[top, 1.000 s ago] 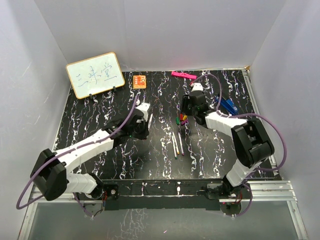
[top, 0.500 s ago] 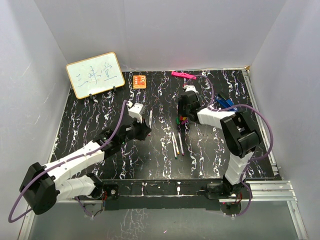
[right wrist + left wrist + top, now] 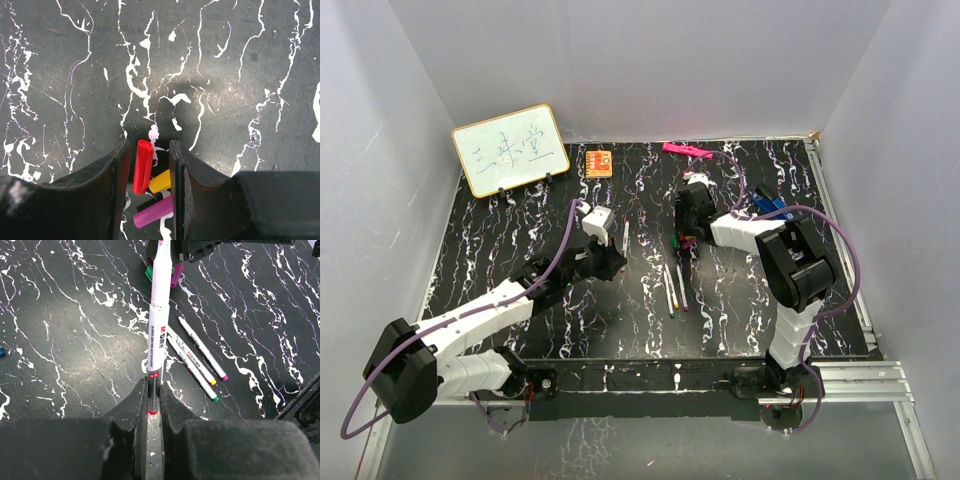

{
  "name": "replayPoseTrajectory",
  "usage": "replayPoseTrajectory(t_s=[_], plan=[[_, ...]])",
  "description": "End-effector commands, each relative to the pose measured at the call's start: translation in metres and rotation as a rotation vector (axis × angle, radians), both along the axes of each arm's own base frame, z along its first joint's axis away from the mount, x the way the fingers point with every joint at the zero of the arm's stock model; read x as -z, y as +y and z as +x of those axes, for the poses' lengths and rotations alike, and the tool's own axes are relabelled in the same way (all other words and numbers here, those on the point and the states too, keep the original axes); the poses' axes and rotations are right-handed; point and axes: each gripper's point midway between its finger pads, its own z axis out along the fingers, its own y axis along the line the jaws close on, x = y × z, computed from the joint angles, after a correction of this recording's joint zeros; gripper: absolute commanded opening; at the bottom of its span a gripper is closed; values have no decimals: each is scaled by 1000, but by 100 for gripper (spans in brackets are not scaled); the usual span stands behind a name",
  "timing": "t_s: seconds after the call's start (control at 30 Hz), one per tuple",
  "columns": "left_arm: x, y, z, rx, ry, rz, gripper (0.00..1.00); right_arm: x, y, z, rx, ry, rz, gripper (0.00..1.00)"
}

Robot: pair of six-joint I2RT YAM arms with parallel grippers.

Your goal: Insert the pens into the pen caps

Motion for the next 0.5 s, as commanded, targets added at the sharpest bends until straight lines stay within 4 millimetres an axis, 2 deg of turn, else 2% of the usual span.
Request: replayPoseTrajectory(t_s=[0.0, 0.47], plan=[[-11, -5, 4, 8, -14, -21, 0, -13, 8, 14, -1, -48, -8, 34], [-10, -7, 6, 11, -3, -11, 0, -1, 10, -1, -1, -2, -49, 31]])
